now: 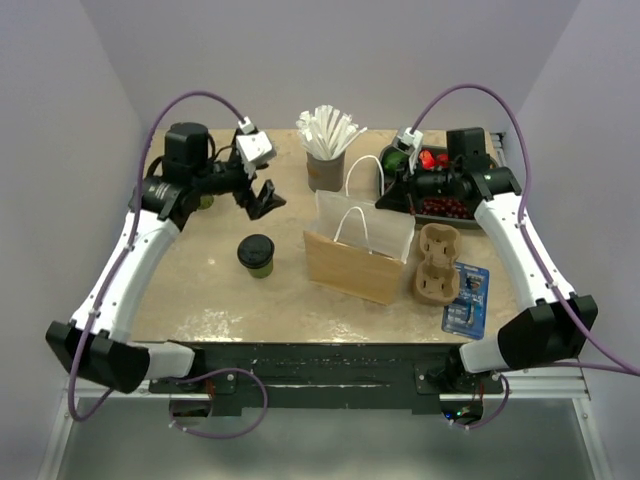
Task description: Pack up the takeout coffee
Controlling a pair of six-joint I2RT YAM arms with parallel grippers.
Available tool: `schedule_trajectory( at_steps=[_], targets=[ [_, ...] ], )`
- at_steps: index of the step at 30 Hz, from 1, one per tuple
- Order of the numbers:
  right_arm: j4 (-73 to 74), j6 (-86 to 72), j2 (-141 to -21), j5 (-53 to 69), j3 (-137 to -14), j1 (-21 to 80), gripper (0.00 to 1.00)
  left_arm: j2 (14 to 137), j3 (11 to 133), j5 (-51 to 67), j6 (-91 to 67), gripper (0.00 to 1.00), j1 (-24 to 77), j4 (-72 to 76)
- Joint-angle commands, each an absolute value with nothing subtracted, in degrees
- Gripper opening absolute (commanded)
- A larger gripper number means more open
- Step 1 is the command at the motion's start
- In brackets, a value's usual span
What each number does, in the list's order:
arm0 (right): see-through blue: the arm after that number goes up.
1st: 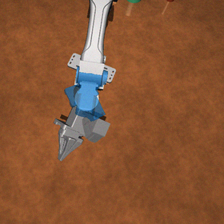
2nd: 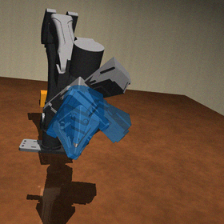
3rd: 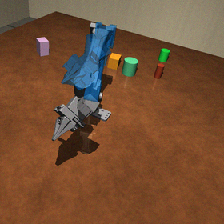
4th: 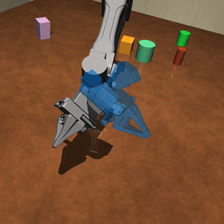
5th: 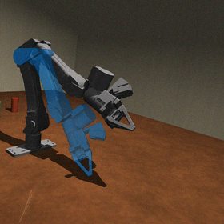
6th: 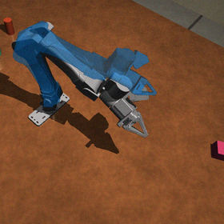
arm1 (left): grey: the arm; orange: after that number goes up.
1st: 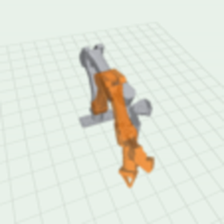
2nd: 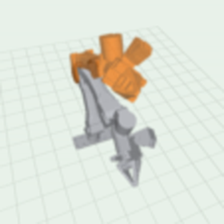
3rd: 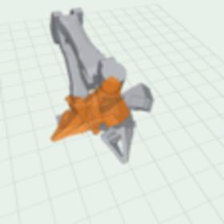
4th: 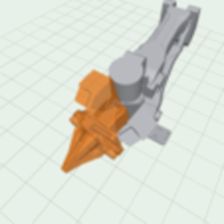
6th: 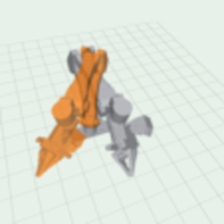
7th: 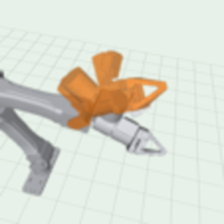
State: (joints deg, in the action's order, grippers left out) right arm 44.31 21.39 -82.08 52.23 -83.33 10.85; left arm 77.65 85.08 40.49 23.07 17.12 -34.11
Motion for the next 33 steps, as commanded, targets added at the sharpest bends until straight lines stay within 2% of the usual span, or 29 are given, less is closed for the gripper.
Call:
schedule_trajectory(
  at_steps=[1, 7, 14, 18, 33],
  targets=[
    [41.4, 19.6, -79.63, 51.77, -82.71, 10.81, 0.0, 74.01, 75.18, 32.61, 32.43, 0.99, 15.91, -44.83],
    [42.19, 19.86, -79.54, 51.77, -83.58, 10.9, 0.0, 82.08, 77.96, 29.45, 27.52, 0.99, 14.59, -50.89],
    [41.4, 19.86, -78.14, 51.77, -81.48, 10.9, 0.0, 81.56, 74.89, 22.51, 18.38, 0.99, 14.24, -47.99],
    [41.05, 19.86, -77.96, 51.94, -80.86, 10.81, 0.0, 81.38, 73.04, 24.6, 14.16, 0.99, 14.15, -46.93],
    [41.75, 20.57, -78.84, 51.5, -81.74, 10.81, 0.0, 80.95, 66.8, 22.58, 14.59, 0.99, 14.24, -46.41]
  ],
)
